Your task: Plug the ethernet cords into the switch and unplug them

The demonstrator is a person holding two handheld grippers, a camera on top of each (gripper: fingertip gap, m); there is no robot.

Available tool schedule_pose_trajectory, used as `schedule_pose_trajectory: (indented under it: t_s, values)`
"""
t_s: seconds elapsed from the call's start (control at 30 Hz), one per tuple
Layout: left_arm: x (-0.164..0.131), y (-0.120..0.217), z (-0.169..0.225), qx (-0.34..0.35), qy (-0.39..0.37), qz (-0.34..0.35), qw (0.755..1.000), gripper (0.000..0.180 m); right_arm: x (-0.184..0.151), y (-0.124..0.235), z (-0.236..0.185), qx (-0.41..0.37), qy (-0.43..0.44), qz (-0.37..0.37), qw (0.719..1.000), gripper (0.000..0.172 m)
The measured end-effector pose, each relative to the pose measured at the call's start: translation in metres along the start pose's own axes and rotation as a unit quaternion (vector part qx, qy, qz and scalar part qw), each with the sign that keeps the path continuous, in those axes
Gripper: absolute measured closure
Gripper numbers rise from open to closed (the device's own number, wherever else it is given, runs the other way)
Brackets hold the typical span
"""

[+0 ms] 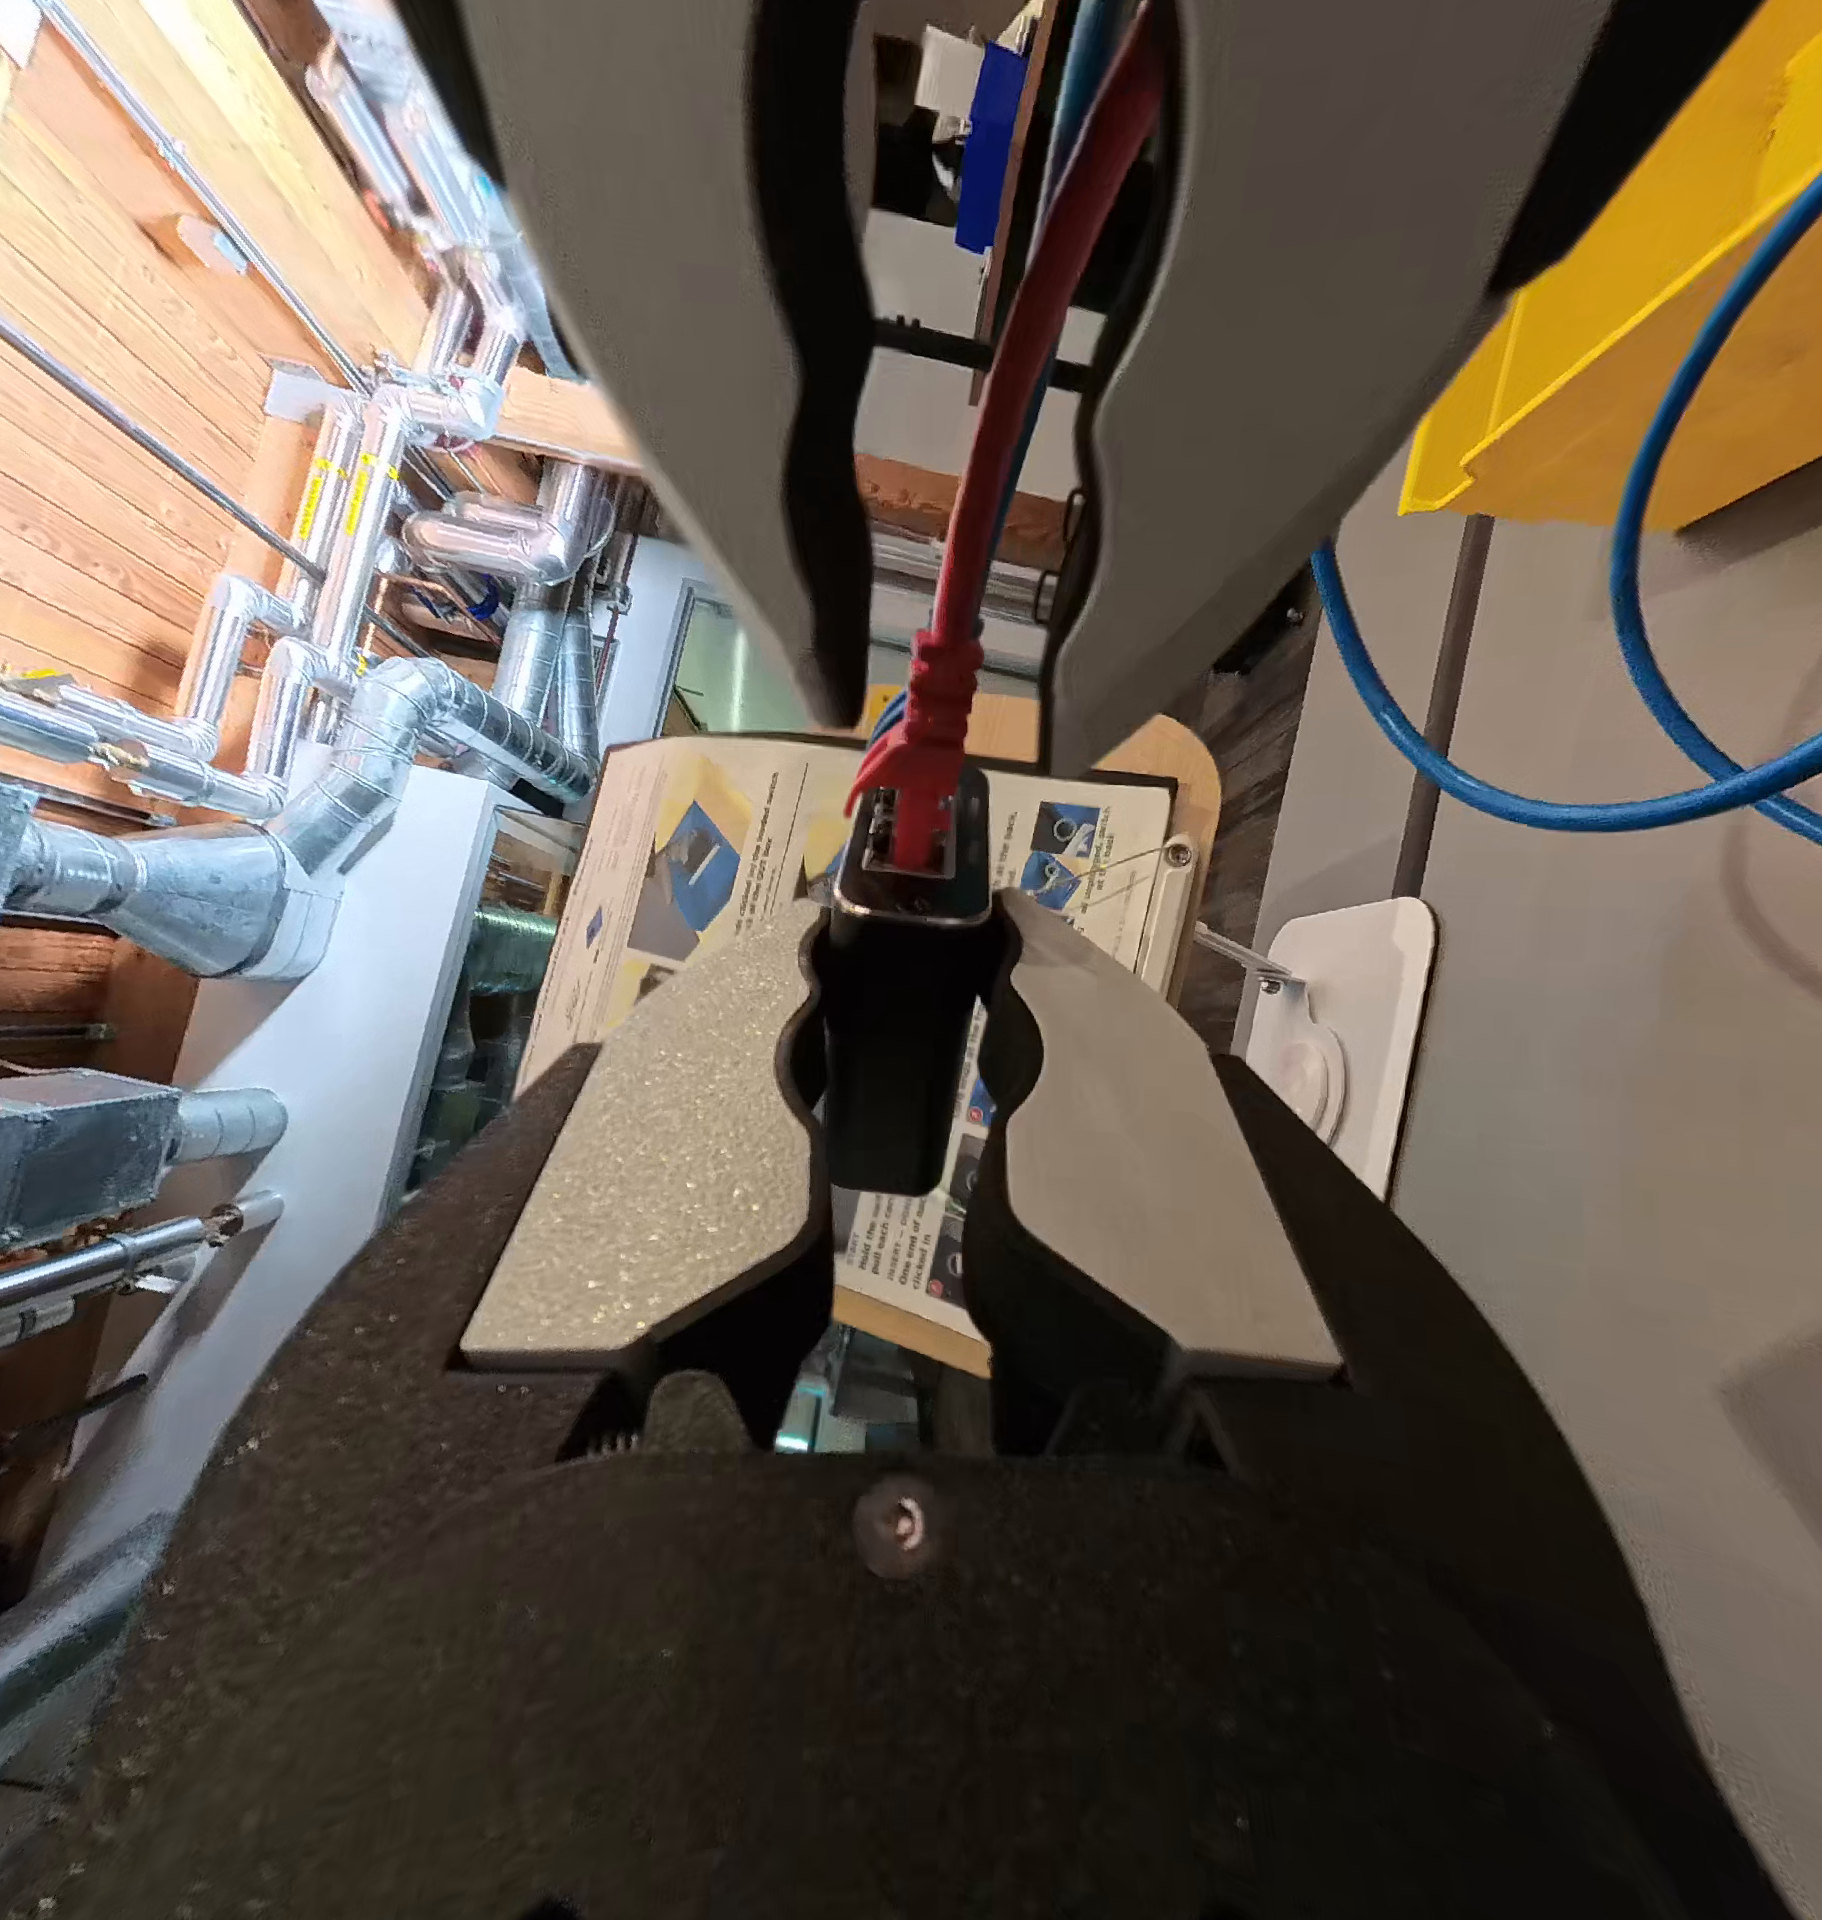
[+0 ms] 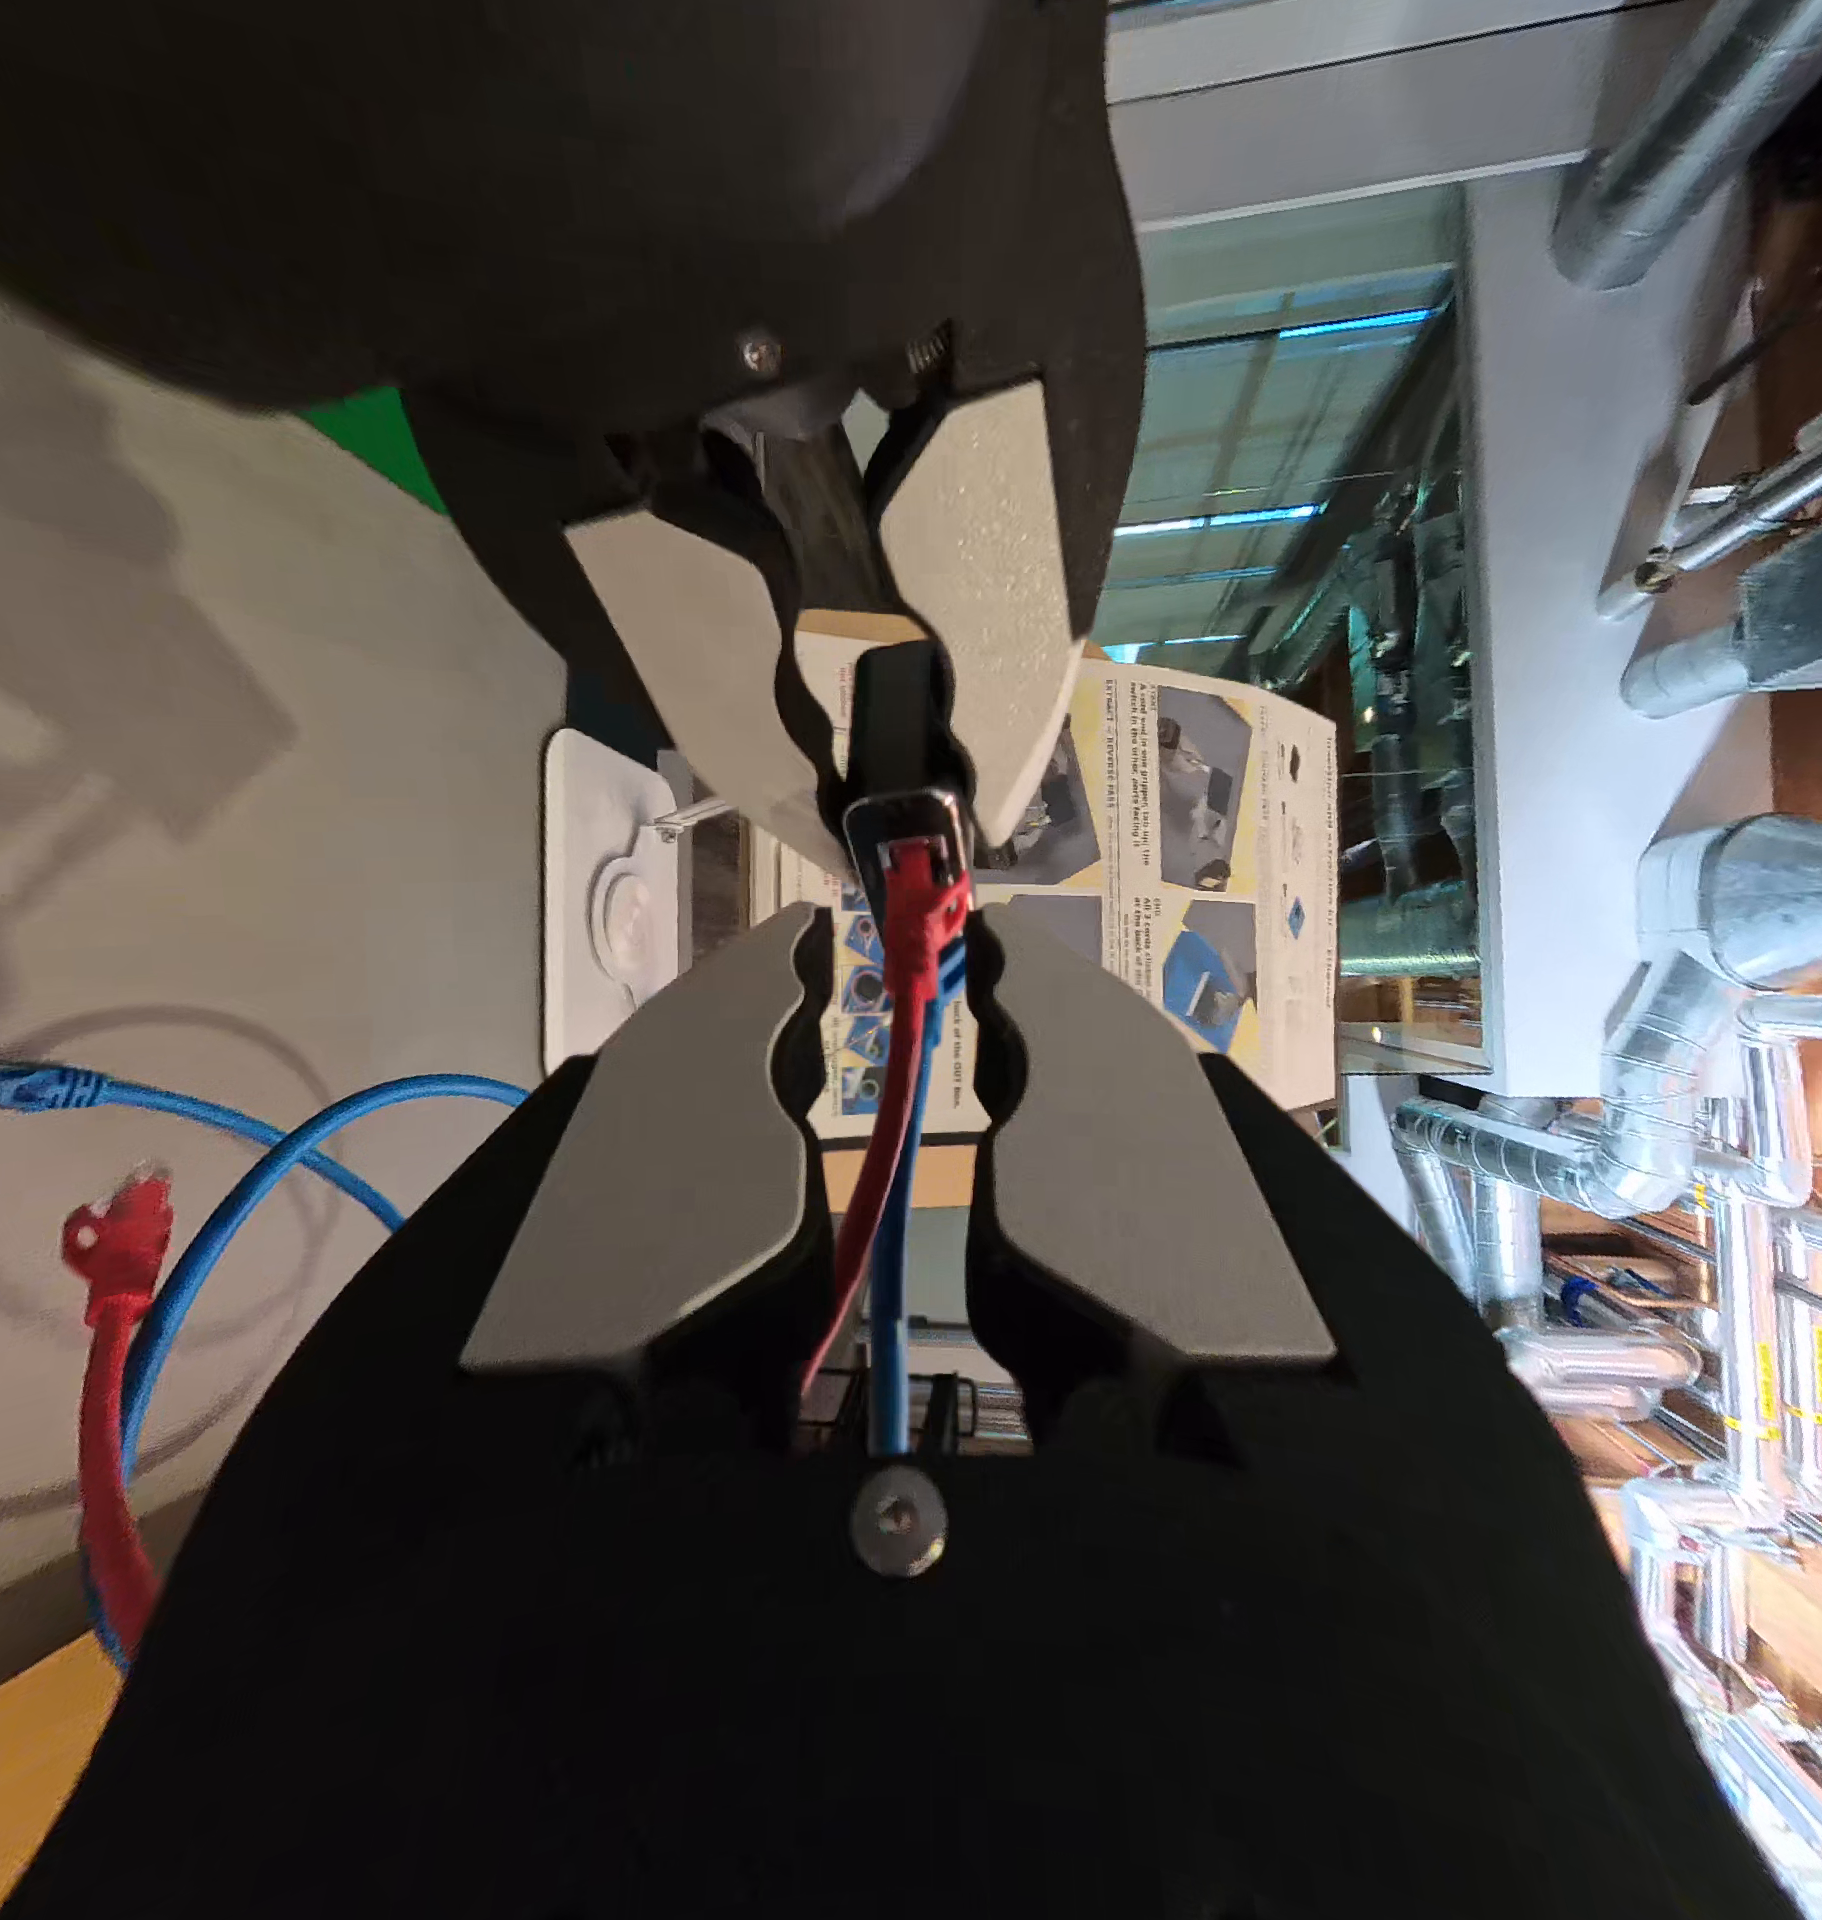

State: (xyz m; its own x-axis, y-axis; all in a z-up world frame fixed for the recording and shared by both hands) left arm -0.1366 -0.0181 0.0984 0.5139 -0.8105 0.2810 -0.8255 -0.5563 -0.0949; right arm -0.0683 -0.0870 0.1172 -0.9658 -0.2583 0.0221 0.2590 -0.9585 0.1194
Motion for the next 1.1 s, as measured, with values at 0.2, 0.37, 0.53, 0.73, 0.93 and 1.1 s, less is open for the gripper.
schedule_pose_trajectory:
  t_s: [0.2, 0.37, 0.53, 0.73, 0.93, 1.1]
  values:
    - [0.011, 0.002, 0.004, -0.010, -0.011, 0.013, 1.000, 0.156, -0.004, -0.003, -0.002, -0.008, 0.014, -0.016, 1.000, 0.148]
    - [0.014, 0.003, 0.004, -0.014, -0.010, 0.016, 1.000, 0.156, -0.004, -0.002, -0.001, -0.024, 0.018, -0.008, 0.999, 0.155]
    - [0.013, 0.002, 0.004, -0.015, -0.009, 0.009, 1.000, 0.155, -0.003, -0.004, -0.003, -0.016, 0.009, -0.010, 1.000, 0.157]
    - [0.009, -0.003, 0.010, -0.040, 0.000, -0.001, 0.999, 0.155, -0.006, -0.007, -0.007, 0.017, -0.027, -0.016, 0.999, 0.157]
    - [0.002, -0.010, 0.019, -0.073, -0.003, -0.015, 0.997, 0.154, -0.012, -0.014, -0.017, 0.059, -0.042, -0.024, 0.997, 0.158]
    - [-0.001, -0.013, 0.023, -0.099, 0.010, -0.029, 0.995, 0.153, -0.014, -0.017, -0.022, 0.070, -0.035, -0.028, 0.997, 0.159]
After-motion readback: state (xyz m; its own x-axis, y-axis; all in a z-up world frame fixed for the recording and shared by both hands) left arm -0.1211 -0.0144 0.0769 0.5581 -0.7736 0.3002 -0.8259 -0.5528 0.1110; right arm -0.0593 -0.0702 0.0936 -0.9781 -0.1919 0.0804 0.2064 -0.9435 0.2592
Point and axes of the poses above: each gripper's, where its closed fingertips meet, y back along the fingers, x out of its top, z = x × y across the jaws, the point moved 7 cm from there along y, back along the fingers, and after that the axes turned 5 degrees about y, right-handed, at the moved point
